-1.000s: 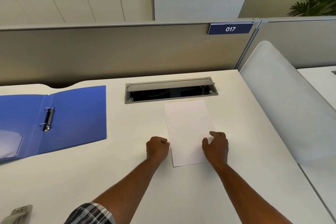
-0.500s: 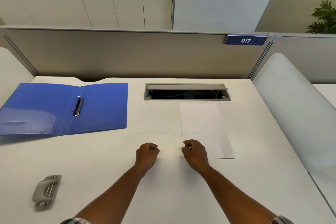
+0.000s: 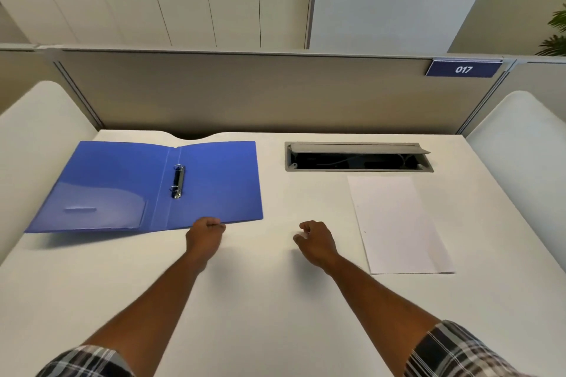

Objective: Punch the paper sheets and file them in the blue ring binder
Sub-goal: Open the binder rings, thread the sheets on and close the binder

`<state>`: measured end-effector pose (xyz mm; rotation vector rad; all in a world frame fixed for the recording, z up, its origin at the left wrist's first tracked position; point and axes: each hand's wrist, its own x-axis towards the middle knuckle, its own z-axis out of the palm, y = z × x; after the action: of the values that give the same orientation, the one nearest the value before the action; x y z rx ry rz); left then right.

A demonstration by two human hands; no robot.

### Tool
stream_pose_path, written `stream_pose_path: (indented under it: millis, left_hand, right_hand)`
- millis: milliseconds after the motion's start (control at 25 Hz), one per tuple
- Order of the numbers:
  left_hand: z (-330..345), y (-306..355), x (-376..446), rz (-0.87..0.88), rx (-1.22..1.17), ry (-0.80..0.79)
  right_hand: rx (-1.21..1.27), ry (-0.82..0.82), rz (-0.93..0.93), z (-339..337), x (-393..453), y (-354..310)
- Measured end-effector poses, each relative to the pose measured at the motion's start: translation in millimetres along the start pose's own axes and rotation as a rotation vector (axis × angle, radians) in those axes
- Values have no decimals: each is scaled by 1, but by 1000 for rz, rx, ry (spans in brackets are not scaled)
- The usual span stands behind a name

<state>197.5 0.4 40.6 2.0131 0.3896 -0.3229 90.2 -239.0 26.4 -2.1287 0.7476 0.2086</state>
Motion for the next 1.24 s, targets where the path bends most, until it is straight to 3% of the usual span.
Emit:
stream_pose_path:
  millis: [120, 240, 360, 640, 840, 1240]
  left_hand:
    - [-42, -6, 44, -55, 27, 136]
    - [-78, -12, 73, -356, -71, 354]
    - [-109, -21, 89, -538, -129, 392]
    - [-147, -59, 122, -426, -731, 185]
    - [-142, -44, 114, -310, -744, 153]
    - [-111, -38, 44, -228, -669, 104]
  right_hand:
    - [-13, 3, 34, 28, 15, -35]
    - [58, 29, 67, 55, 31, -61]
    - [174, 61, 153, 74, 43, -85]
    - [223, 131, 234, 91, 53, -108]
    - [437, -25, 258, 84, 59, -104]
    - [765, -123, 158, 19, 37, -44]
